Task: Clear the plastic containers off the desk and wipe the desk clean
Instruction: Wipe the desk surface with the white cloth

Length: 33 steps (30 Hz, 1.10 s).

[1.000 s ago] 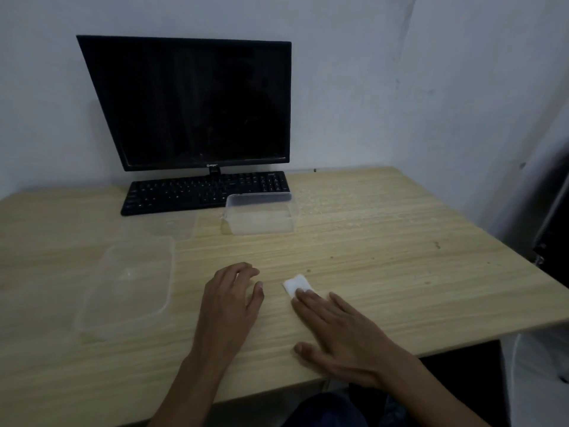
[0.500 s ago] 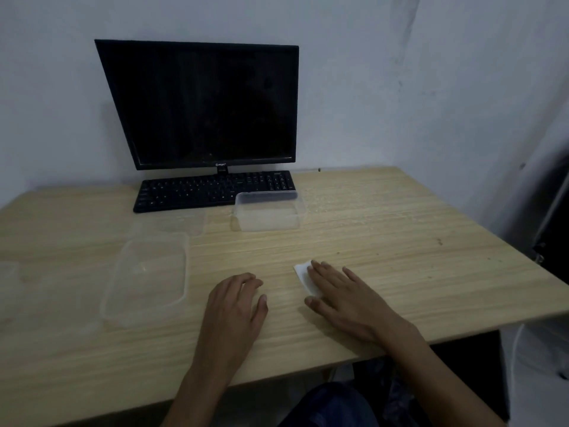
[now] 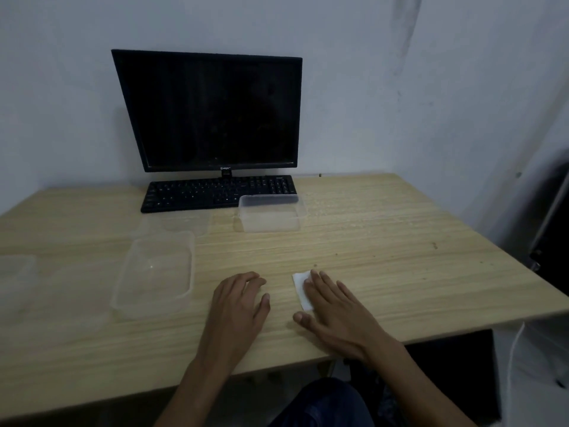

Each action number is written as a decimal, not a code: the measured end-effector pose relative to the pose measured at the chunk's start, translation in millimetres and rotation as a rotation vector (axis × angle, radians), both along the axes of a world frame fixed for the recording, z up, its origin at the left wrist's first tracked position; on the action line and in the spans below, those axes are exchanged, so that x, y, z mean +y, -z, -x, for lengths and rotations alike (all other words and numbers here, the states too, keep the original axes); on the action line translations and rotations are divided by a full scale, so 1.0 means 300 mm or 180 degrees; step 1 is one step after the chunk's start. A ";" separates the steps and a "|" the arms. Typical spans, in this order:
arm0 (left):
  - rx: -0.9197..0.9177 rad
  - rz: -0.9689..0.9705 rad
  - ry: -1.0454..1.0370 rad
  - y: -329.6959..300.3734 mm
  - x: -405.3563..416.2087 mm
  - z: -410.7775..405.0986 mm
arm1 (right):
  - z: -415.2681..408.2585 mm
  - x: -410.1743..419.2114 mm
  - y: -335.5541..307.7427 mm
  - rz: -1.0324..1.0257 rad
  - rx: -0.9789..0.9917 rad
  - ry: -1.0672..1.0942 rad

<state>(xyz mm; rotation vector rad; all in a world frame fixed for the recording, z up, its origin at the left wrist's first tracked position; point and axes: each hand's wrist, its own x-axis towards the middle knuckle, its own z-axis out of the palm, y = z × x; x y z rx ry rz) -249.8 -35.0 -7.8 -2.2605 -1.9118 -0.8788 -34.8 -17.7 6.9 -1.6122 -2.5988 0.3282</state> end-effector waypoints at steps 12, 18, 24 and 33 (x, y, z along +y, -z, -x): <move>0.0739 0.1075 0.0374 -0.036 0.005 -0.355 | -0.162 0.036 0.054 -0.0824 0.1812 0.0811; 0.0704 0.1482 0.0143 -0.007 0.003 -0.319 | -0.183 0.024 0.083 -0.1158 0.2109 0.0979; 0.0545 0.1764 0.0151 -0.036 0.037 -0.281 | -0.164 0.024 0.084 -0.1175 0.2010 0.1261; 0.0959 0.1574 0.0703 -0.033 0.018 -0.279 | -0.141 0.021 0.105 -0.1282 0.0968 0.0771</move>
